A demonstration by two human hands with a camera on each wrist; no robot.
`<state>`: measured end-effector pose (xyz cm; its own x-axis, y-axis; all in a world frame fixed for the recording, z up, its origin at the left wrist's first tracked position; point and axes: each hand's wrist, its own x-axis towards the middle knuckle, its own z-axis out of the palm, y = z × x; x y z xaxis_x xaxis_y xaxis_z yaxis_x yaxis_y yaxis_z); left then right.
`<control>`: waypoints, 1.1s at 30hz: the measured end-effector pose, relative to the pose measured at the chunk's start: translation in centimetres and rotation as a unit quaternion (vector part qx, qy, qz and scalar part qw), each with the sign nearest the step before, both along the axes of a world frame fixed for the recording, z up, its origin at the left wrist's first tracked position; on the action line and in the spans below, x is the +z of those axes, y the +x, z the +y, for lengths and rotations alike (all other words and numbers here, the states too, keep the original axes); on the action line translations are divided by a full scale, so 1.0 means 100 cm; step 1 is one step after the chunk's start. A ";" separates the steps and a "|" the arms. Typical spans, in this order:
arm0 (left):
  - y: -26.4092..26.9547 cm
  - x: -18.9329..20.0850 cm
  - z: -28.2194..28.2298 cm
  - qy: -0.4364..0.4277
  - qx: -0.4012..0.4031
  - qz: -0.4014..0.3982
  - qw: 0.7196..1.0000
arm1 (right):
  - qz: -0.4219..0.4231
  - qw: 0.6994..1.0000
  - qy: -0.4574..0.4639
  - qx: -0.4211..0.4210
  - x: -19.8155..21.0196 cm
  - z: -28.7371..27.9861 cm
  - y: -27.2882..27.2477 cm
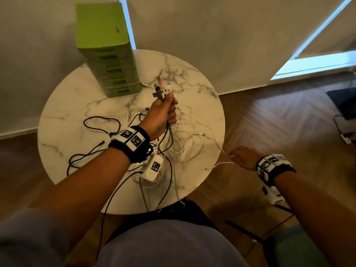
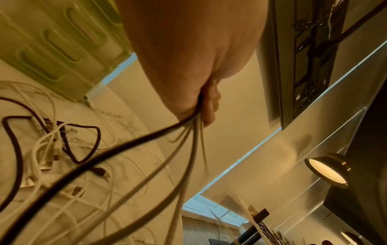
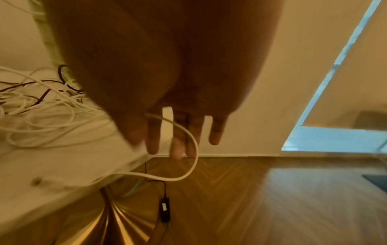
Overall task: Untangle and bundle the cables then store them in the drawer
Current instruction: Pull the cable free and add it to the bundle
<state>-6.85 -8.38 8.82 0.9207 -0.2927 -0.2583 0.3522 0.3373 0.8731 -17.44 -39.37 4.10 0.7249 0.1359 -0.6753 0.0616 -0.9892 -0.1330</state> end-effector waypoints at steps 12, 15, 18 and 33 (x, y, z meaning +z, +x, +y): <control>-0.014 -0.002 -0.024 0.020 -0.066 -0.007 0.998 | -0.134 0.934 0.310 -0.114 0.041 0.070 0.057; -0.014 0.002 -0.023 0.008 -0.062 -0.011 0.998 | -0.110 0.954 0.271 -0.065 0.045 0.076 0.057; -0.015 0.003 -0.016 0.008 -0.052 -0.005 0.999 | -0.054 0.992 0.105 0.039 0.034 0.060 0.042; -0.008 0.009 -0.009 0.149 -0.039 -0.003 0.988 | -0.062 0.978 0.192 -0.042 0.044 0.061 0.045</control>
